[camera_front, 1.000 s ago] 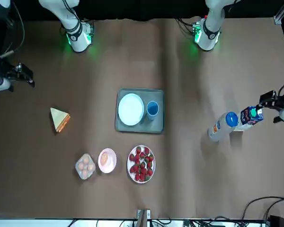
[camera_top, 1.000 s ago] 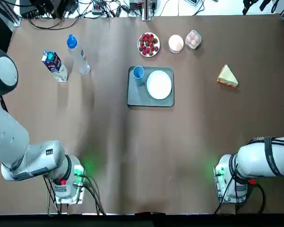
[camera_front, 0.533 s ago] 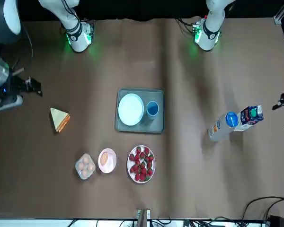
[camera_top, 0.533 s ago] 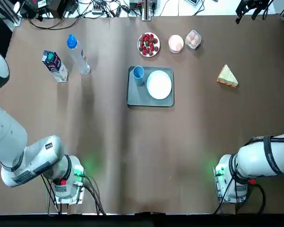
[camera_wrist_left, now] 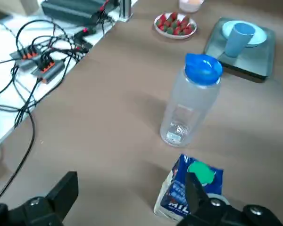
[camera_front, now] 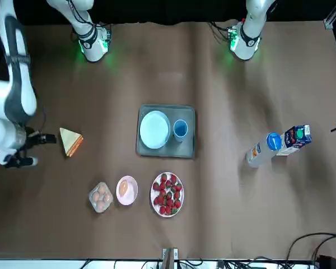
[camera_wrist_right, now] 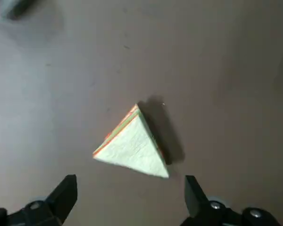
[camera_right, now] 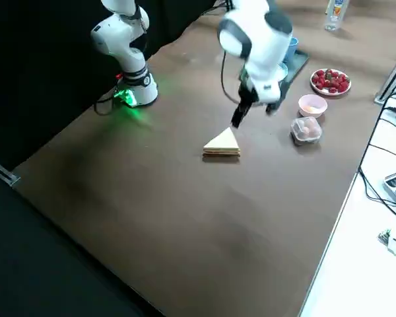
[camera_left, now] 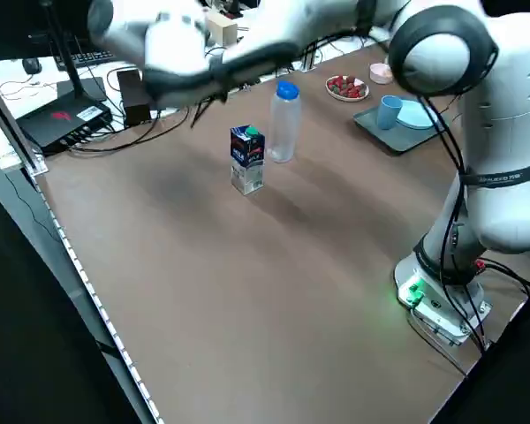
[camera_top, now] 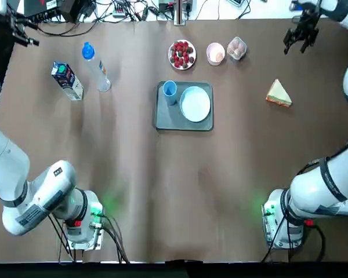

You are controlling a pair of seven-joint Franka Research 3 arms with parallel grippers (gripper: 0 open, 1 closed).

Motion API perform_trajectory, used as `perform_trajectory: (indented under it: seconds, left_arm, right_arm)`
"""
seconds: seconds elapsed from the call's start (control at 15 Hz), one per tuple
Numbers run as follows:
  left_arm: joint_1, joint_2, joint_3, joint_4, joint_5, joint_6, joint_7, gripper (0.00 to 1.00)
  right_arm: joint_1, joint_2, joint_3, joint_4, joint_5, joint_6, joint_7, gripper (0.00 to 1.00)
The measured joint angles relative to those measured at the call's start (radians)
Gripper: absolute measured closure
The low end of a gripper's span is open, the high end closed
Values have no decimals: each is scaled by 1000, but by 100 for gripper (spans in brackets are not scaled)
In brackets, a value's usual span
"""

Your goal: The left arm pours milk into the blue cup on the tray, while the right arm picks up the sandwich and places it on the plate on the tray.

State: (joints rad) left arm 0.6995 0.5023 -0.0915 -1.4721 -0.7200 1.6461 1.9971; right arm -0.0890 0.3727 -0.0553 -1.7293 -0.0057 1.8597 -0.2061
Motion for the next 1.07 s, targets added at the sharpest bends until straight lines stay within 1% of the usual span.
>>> perform_trajectory:
  seconds: [0.13, 0.2, 0.4, 0.6, 0.73, 0.87, 1.07]
  left_arm:
    - [30, 72, 0, -1, -22, -64, 98, 0]
    - [38, 104, 1, 0, -26, -79, 136, 0]
    - [50, 165, 1, 3, -29, -112, 189, 0]
    - [75, 184, 2, 8, -29, -169, 217, 0]
    - [98, 187, 3, 8, -29, -203, 258, 0]
    - [112, 189, 4, 8, -13, -215, 300, 0]
    - [113, 202, 4, 8, 2, -219, 361, 0]
  right_arm:
    - [-3, 73, 1, 0, 0, 28, 0, 0]
    - [-2, 102, 2, 0, 0, 35, 0, 0]
    - [-2, 166, 4, 0, 0, 42, 1, 0]
    - [-2, 199, 4, -3, 0, 71, 1, 2]
    - [-2, 209, 4, -21, 0, 117, 1, 3]
    - [-2, 214, 4, -34, 0, 142, 1, 3]
    - [-2, 214, 4, -37, 0, 149, 1, 3]
